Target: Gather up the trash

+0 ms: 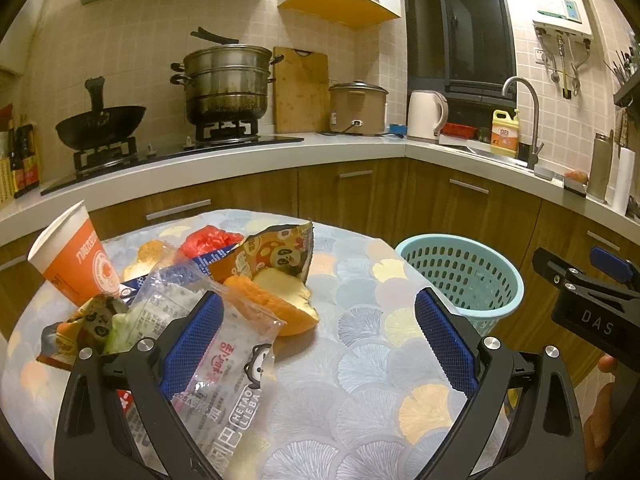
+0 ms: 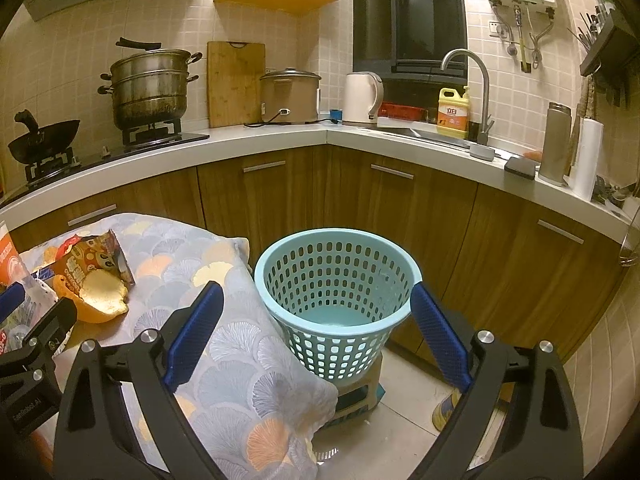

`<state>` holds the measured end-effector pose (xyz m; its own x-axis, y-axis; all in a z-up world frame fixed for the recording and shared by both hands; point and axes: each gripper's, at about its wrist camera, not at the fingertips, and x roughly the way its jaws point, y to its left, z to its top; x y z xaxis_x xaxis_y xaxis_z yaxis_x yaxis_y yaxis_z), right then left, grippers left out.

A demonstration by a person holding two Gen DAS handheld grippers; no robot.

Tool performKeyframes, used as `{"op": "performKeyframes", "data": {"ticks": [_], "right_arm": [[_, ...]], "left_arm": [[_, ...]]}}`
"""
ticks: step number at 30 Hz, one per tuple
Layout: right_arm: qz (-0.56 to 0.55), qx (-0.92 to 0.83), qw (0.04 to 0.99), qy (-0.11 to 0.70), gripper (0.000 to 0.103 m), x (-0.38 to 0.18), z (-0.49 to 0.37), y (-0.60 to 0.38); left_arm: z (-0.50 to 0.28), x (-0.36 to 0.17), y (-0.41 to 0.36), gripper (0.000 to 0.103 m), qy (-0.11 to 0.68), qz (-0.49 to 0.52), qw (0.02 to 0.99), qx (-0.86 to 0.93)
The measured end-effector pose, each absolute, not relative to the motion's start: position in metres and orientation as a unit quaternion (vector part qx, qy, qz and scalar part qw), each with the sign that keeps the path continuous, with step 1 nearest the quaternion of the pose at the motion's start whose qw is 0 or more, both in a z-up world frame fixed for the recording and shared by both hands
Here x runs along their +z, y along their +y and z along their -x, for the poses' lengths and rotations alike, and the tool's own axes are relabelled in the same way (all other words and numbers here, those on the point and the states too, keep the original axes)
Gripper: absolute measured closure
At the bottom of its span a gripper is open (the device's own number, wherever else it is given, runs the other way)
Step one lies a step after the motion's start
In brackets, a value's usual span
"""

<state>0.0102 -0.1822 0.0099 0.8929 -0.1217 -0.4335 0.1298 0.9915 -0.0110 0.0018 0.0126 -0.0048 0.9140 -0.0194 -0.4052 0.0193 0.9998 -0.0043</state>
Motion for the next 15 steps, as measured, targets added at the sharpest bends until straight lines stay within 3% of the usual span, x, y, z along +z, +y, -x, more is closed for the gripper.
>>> {"op": "performKeyframes", "data": {"ticks": [15], "right_arm": [[-0.012, -0.061, 0.972, 0.227, 0.017, 0.0084, -0.0122, -0.1828]], "left_arm": [[-0.0019, -0.0046, 0.0139, 0.009, 0.207, 0.001, 0.978, -0.01]]}}
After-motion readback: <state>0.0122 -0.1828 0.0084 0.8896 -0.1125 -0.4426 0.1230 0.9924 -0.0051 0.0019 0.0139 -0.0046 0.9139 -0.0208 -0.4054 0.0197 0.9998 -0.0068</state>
